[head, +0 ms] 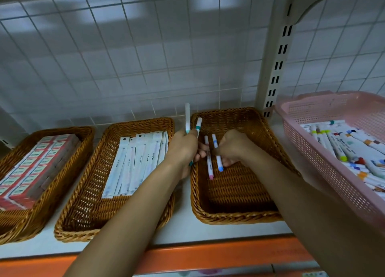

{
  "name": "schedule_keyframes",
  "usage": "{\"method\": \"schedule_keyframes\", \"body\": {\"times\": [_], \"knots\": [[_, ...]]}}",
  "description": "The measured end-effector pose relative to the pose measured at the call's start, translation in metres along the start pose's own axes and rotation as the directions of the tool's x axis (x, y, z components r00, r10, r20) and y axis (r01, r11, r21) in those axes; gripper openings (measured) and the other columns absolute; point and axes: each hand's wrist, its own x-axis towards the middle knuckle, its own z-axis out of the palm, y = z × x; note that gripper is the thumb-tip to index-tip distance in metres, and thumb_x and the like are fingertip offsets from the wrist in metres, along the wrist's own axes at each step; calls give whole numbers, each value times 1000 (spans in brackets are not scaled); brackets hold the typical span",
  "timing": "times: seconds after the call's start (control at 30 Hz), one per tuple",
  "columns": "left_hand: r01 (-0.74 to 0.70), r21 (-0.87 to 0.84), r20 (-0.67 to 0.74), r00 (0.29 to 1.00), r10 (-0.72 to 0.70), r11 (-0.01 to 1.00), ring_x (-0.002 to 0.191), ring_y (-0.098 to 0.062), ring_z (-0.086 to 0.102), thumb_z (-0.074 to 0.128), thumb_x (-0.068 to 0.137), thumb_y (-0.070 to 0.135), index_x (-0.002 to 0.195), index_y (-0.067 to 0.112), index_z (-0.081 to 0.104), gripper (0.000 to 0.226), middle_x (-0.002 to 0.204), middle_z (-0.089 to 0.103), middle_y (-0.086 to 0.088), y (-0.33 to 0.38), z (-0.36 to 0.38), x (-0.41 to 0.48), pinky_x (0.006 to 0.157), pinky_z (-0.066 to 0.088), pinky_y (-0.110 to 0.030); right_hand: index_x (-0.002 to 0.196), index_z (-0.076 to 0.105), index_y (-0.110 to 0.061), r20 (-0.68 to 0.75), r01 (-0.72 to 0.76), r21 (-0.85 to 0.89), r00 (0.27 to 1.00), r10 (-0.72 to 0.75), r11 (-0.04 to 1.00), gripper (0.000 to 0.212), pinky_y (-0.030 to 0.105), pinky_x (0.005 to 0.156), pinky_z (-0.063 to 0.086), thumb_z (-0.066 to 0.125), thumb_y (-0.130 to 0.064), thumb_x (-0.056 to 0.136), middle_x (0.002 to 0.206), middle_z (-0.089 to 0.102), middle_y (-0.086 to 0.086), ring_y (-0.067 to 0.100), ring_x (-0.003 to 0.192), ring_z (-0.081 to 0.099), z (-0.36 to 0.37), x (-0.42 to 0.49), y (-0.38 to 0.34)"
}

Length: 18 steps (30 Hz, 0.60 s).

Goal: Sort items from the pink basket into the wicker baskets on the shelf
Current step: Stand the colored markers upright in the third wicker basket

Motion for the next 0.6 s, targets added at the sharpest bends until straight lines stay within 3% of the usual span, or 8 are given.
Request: {"method": "schedule_keyframes", "body": {"times": [0.1, 0.23, 0.27, 0.33, 0.4, 0.47, 0.57, 0.6], "knots": [[36, -2, -1, 999, -36, 999, 34, -3, 50, 36, 103, 21, 90, 16, 48, 18, 57, 58, -3, 1, 0, -1, 34, 38, -14, 103, 63, -4, 37, 34, -139, 999, -29, 990, 21, 29, 71, 60, 67, -14, 85, 86, 70, 11, 19, 74, 71, 4, 4, 1], [62, -62, 49, 997, -59, 996, 43, -6, 59, 42, 101, 19, 88, 10, 50, 18, 72, 57, -6, 6, 2, 0, 46, 53, -18, 105, 62, -6, -2, 80, -147, 997, -81, 986, 16, 26, 64, 58, 55, -14, 93, 85, 68, 10, 18, 71, 68, 0, 2, 0], [52, -71, 54, 997, -48, 996, 47, -7, 60, 43, 101, 19, 91, 10, 49, 14, 74, 56, -6, 8, 2, 0, 50, 56, -20, 102, 63, -7, -38, 102, -91, 994, -105, 991, 17, 25, 60, 55, 51, -16, 95, 86, 68, 10, 17, 69, 67, -2, 0, -2], [1, -79, 58, 998, 4, 997, 56, -7, 59, 43, 101, 19, 95, 14, 49, 9, 77, 56, -6, 10, 5, 1, 58, 57, -22, 99, 65, -9, -55, 175, 213, 984, -167, 961, 21, 23, 54, 48, 47, -18, 96, 83, 68, 9, 15, 65, 63, -7, -3, -6], [-74, -59, 72, 994, 78, 996, 59, -7, 58, 44, 100, 19, 94, 15, 53, 12, 77, 57, -5, 11, 7, 3, 62, 57, -23, 100, 66, -8, 19, 194, 542, 970, -243, 817, 24, 22, 52, 45, 48, -23, 97, 76, 66, 6, 13, 61, 60, -12, -10, -10], [-163, 63, 80, 984, 158, 985, 62, -10, 61, 47, 100, 18, 88, 14, 60, 18, 75, 61, -6, 8, 9, 8, 66, 57, -27, 100, 65, -9, 58, 178, 634, 959, -276, 752, 24, 25, 57, 47, 49, -26, 98, 76, 65, 5, 14, 64, 60, -14, -14, -11], [-226, 234, 104, 973, 207, 946, 77, -23, 68, 51, 97, 24, 88, 11, 67, 23, 82, 69, -10, 5, 10, 9, 74, 59, -42, 98, 65, -13, 34, 120, 653, 982, -187, 748, 16, 31, 73, 55, 53, -23, 96, 89, 69, 6, 18, 79, 66, -16, -11, -8], [-227, 220, 105, 973, 208, 949, 75, -23, 69, 50, 98, 24, 88, 10, 66, 24, 81, 69, -10, 4, 11, 9, 74, 59, -43, 97, 64, -12, -8, 107, 659, 991, -136, 744, 16, 28, 67, 56, 53, -23, 96, 86, 69, 6, 17, 74, 66, -17, -10, -6]]}}
